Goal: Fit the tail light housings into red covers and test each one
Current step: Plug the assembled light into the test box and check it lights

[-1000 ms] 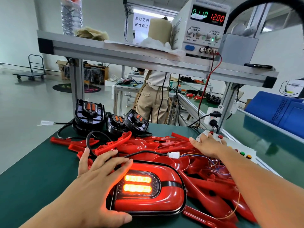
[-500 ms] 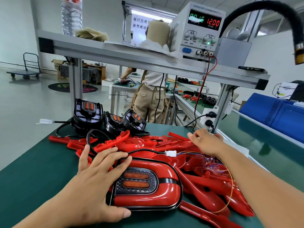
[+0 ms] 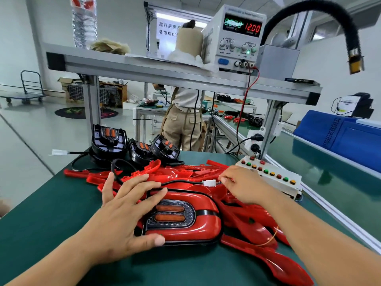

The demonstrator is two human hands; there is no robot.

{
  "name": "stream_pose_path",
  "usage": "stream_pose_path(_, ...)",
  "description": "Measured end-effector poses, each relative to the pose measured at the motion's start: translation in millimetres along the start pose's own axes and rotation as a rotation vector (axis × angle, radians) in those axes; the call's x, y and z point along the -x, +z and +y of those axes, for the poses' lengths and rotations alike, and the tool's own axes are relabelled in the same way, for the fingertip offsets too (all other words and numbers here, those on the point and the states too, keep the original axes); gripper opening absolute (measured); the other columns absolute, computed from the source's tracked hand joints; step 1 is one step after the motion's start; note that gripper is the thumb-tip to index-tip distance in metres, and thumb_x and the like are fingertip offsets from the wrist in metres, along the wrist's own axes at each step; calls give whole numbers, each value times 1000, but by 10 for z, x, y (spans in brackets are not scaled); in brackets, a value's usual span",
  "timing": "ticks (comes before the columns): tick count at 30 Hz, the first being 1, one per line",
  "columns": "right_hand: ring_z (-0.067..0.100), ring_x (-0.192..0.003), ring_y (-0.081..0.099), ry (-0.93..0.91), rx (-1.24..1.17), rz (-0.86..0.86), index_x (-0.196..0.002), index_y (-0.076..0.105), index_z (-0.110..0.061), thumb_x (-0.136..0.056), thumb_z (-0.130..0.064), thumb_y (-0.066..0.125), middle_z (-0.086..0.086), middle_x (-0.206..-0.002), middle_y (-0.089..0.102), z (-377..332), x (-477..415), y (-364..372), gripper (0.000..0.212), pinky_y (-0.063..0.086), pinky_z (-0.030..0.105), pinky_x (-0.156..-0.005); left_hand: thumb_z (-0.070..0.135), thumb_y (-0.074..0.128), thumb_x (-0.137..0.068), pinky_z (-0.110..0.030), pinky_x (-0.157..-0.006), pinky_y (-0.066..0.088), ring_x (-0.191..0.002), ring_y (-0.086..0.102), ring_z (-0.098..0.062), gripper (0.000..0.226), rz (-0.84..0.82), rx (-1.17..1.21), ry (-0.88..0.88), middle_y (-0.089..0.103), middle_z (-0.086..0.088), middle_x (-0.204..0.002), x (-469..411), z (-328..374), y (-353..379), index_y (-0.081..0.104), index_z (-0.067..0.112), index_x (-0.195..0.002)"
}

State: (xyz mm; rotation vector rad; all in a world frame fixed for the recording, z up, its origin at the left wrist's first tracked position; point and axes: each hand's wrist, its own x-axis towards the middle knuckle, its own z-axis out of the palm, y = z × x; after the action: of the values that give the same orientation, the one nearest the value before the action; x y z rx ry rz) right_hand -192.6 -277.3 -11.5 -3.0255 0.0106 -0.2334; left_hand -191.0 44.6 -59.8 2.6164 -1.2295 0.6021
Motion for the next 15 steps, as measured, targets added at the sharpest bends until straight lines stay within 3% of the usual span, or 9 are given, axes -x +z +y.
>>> stream_pose_path(5, 12, -115, 47, 12, 24, -43, -107, 65, -26, -101, -29, 38, -10, -118, 57, -29, 57, 44, 28, 29, 40, -97, 69, 14, -96, -50, -115, -18, -144, 11, 0, 65, 126, 79, -28, 45, 20, -141, -47, -20, -45, 51, 38, -140)
stream_pose_path(10, 19, -117, 48, 58, 17, 64, -101, 54, -32, -97, -34, 49, -8, -112, 52, -57, 5, 96, 7, 31, 43, -98, 64, 14, -92, -44, -114, -24, -135, 9, 12, 60, 126, 57, -90, 37, 33, -131, -277, -147, -166, 49, 46, -138)
stream_pose_path(12, 23, -126, 42, 87, 85, 22, -115, 56, -27, -96, -40, 49, -1, -125, 50, -70, -56, 130, 24, 29, 47, -104, 61, 18, -91, -46, -116, -17, -136, 15, 8, 58, 49, 58, -141, 36, 34, -129, -461, -190, -239, 45, 46, -140)
stream_pose_path(15, 30, -131, 35, 132, 179, -67, -123, 60, -23, -95, -47, 46, 7, -133, 44, -97, -154, 196, 40, 23, 53, -109, 45, 36, -99, -45, -118, 16, -134, 35, -7, 45, -35, 9, -144, 47, 19, -137, -787, -201, -338, 44, 40, -143)
